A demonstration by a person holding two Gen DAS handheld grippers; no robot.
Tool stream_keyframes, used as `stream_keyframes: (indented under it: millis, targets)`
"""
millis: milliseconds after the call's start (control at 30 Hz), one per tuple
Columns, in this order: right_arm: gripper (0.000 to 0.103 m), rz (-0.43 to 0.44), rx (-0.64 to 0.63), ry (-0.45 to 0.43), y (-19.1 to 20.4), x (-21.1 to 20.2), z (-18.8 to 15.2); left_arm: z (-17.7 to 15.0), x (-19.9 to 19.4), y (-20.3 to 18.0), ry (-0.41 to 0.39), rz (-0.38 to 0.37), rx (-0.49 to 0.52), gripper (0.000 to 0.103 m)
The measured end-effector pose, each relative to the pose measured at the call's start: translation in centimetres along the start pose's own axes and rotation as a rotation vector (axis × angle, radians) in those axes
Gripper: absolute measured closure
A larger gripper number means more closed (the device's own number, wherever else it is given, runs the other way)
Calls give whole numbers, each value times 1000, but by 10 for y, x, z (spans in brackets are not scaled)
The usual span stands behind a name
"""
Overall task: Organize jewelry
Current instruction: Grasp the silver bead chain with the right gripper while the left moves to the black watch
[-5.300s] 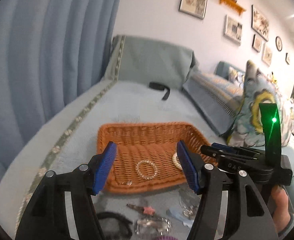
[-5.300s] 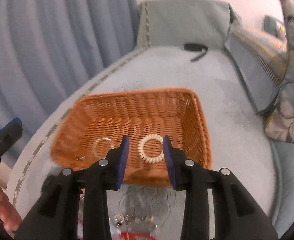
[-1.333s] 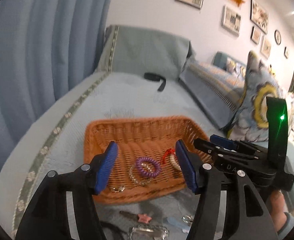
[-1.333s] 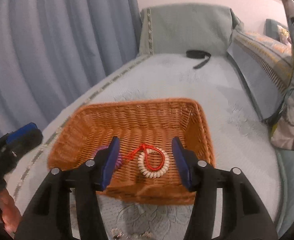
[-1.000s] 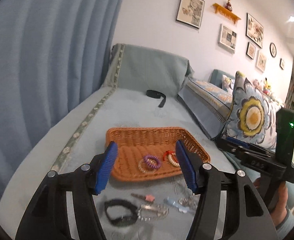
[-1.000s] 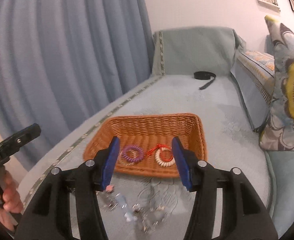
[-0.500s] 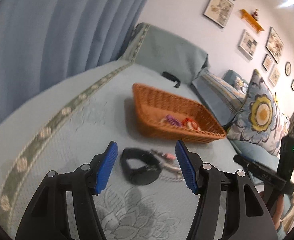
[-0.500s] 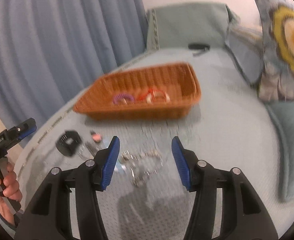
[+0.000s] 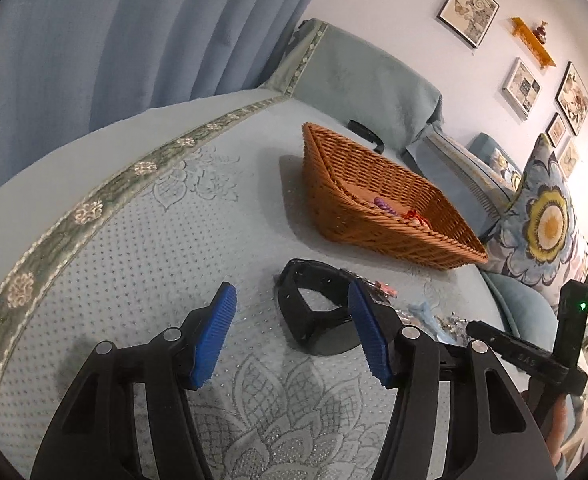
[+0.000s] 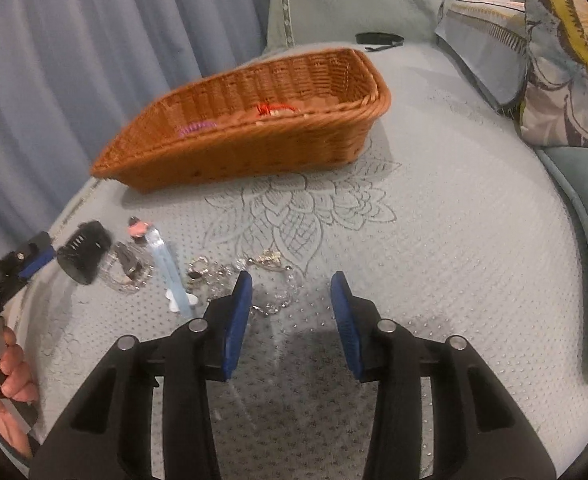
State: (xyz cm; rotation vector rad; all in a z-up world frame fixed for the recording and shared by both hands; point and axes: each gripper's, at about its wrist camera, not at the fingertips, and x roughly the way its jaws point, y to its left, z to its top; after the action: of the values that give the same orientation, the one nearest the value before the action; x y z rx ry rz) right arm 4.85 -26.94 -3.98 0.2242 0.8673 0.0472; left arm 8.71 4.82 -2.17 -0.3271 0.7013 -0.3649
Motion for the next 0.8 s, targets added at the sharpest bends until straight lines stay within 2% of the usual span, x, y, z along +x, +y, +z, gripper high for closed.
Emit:
stream_keyframes:
  millis: [133,200,267,367,533,600,700,767,800]
  targets:
    - [65,-55,-40,10,10,4,-1,-1,-1,2,-5,-11,-14,47]
    - [72,-70,-55,8,13,4,-1,-1,-1,2,-4,-11,-12,47]
    - [85,-72,-69,7,15,5,-1,-1,-1,2,-4,-10,-9,47]
    - [93,-67,-79,5,16,4,-2,0,-1,2,1,-15,-11,47]
    - [95,-61,-86,0,16,2,-2,14,5,13,24,-31,-37,47]
    - [95,-60,-90,-1,18,3,-3,23,14,20,70,-66,-55,47]
    - [95,-60,-92,-1,18,3,-3,28,31,23,159,-78,-62,47]
    - [95,-60,-92,0,18,3,-3,27,44,23,223,-68,-56,56]
    - [95,-60,-93,0,18,3,-3,26,46,22,229,-59,-42,56]
